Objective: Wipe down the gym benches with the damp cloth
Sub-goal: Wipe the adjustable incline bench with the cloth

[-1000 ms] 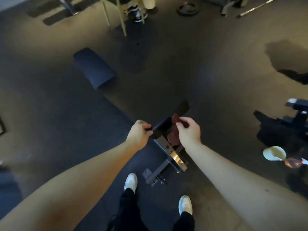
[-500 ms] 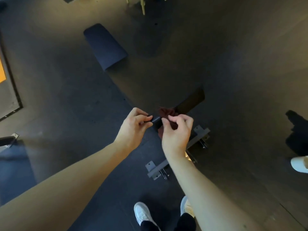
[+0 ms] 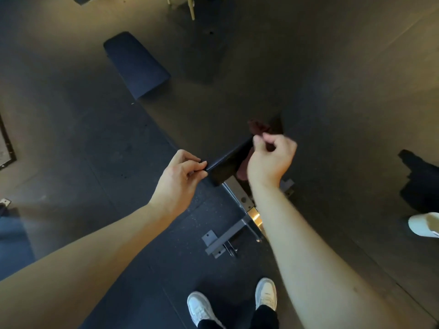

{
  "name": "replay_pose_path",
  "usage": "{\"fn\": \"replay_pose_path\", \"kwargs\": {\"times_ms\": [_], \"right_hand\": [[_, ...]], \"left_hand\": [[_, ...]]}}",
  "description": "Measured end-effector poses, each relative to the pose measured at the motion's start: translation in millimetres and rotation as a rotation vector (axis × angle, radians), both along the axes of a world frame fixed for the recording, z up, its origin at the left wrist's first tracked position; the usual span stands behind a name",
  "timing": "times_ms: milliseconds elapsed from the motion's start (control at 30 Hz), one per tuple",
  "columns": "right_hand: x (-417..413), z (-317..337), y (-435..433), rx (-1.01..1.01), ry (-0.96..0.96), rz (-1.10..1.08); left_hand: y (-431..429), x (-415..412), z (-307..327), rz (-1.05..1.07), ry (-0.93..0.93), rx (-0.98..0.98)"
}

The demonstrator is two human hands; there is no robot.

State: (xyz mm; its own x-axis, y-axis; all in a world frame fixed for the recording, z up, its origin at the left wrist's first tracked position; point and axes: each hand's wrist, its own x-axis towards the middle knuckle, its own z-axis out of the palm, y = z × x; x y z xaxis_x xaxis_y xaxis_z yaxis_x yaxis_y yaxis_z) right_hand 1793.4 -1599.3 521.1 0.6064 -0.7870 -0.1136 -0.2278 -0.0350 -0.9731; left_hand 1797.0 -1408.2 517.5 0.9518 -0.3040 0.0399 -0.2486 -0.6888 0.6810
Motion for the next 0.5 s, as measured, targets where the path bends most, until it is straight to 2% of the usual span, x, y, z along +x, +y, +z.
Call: {"fn": "replay_pose_path", "kwargs": {"times_ms": [133, 233, 500], "right_hand": [[-39.5, -10.0, 53.5, 0.012, -0.024, 0.156], [-29.5, -12.5, 39.8, 0.056, 0.015, 0.193], [48.3, 0.3, -66.8, 0.159, 0.092, -0.1]], "left_hand": [[-1.3, 0.3, 3.4, -0.017, -0.006, 0.034], [-6.1, 2.3, 7.8, -0.02, 0.01, 0.072], [-13.0, 3.1, 7.7, 0.013, 0.011, 0.168]]}}
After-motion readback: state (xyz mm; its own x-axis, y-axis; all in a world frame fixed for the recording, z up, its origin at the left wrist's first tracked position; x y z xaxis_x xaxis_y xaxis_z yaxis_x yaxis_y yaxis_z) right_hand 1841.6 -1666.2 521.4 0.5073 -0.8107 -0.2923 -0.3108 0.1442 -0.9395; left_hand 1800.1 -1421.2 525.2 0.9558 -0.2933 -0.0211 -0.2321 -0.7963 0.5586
